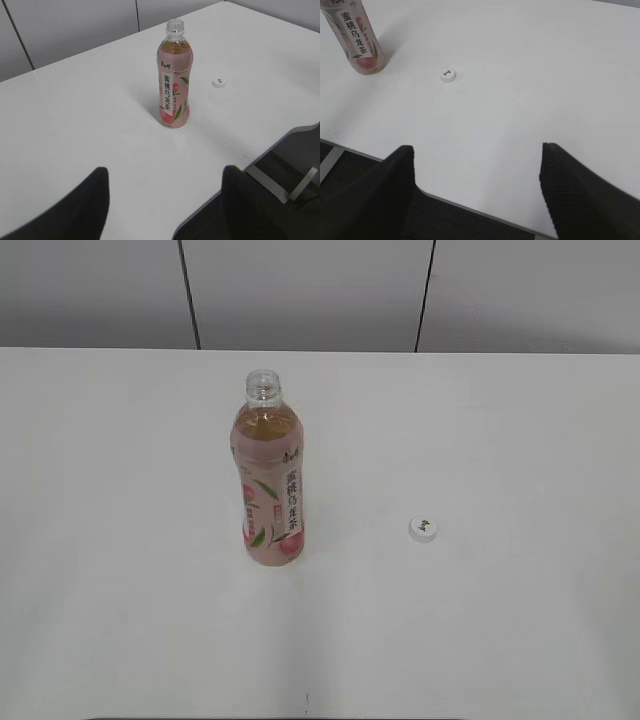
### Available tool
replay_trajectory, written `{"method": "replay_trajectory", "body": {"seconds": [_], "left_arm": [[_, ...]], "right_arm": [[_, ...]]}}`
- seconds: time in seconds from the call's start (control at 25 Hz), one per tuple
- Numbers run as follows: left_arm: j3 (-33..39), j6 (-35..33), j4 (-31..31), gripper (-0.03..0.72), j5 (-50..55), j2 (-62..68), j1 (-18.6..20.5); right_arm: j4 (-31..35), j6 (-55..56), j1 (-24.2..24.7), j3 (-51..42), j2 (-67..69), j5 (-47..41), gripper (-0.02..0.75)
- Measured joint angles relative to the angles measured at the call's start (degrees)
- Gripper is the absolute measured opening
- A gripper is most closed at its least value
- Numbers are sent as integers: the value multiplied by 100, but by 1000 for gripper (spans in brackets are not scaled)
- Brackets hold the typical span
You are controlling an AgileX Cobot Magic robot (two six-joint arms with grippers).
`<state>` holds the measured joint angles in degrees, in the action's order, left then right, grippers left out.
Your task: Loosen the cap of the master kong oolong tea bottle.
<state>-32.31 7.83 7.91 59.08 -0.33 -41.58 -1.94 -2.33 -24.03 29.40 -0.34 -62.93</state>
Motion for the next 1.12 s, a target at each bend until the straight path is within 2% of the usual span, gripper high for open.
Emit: {"method": "replay_trajectory", "body": {"seconds": [0.32, 0.44, 0.64, 0.8, 0.96, 1.12], "left_arm": [[0, 0, 0, 433, 0, 0, 69], [0, 0, -1, 433, 0, 0, 593], [0, -1, -1, 432, 0, 0, 2084], [0, -1, 1, 432, 0, 0, 2955], [0, -1, 1, 432, 0, 0, 3468], [0, -1, 1, 432, 0, 0, 3553]], "right_arm": [[-5, 0, 22, 0, 0, 0, 587], [-5, 0, 396, 0, 0, 0, 587], [-11, 0, 1771, 0, 0, 0, 587], [-11, 0, 2689, 0, 0, 5, 587], [-15, 0, 3066, 0, 0, 5, 587], [-15, 0, 3080, 0, 0, 5, 587]]}}
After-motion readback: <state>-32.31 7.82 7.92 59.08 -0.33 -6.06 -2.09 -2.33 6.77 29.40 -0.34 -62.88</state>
